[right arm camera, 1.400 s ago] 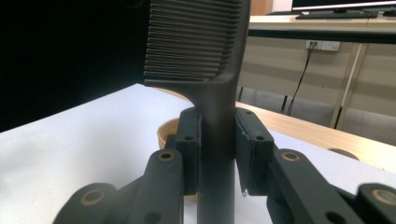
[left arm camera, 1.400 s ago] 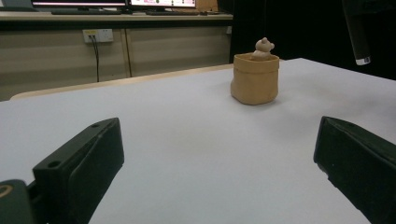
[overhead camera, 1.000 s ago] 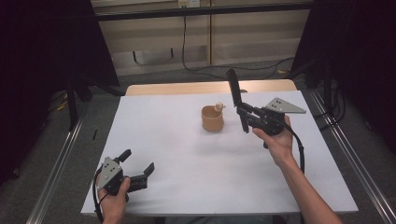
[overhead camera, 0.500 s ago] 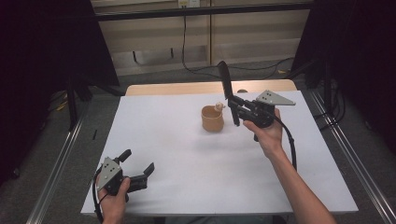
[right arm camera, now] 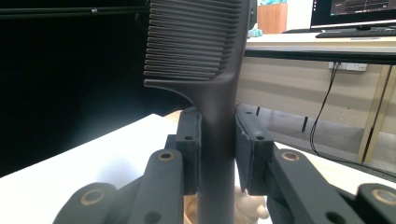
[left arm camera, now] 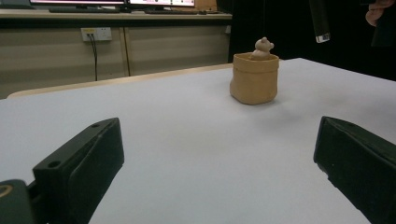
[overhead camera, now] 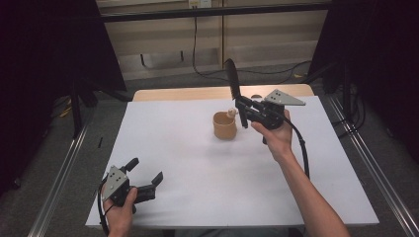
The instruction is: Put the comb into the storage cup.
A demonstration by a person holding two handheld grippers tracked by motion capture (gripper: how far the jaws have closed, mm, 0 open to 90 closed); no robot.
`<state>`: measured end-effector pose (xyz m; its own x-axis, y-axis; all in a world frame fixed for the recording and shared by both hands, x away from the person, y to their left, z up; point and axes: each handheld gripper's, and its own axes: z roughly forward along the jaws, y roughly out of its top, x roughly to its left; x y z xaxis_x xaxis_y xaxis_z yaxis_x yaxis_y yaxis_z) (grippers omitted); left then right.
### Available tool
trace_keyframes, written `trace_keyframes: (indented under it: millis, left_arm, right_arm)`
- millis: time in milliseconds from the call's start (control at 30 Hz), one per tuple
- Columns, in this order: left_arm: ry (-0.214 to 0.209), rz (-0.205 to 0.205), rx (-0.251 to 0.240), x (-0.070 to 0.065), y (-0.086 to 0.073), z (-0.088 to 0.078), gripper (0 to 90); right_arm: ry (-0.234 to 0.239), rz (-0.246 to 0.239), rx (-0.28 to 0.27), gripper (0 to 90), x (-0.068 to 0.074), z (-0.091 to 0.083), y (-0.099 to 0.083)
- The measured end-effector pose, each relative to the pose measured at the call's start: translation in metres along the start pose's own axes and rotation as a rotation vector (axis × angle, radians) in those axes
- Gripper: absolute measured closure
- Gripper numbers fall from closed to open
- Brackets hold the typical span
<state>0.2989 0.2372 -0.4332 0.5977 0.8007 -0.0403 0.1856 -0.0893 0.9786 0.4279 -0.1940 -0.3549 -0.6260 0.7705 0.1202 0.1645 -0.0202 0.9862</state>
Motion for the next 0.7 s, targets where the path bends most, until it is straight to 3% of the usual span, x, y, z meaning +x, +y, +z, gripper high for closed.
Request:
trace_keyframes:
  millis: [700]
  left_arm:
    - [-0.008,-0.005,0.002,-0.002,0.0,0.003,1.8]
  right_arm:
    - [0.011,-0.027,-0.004,72.6,0.002,0.033,0.011]
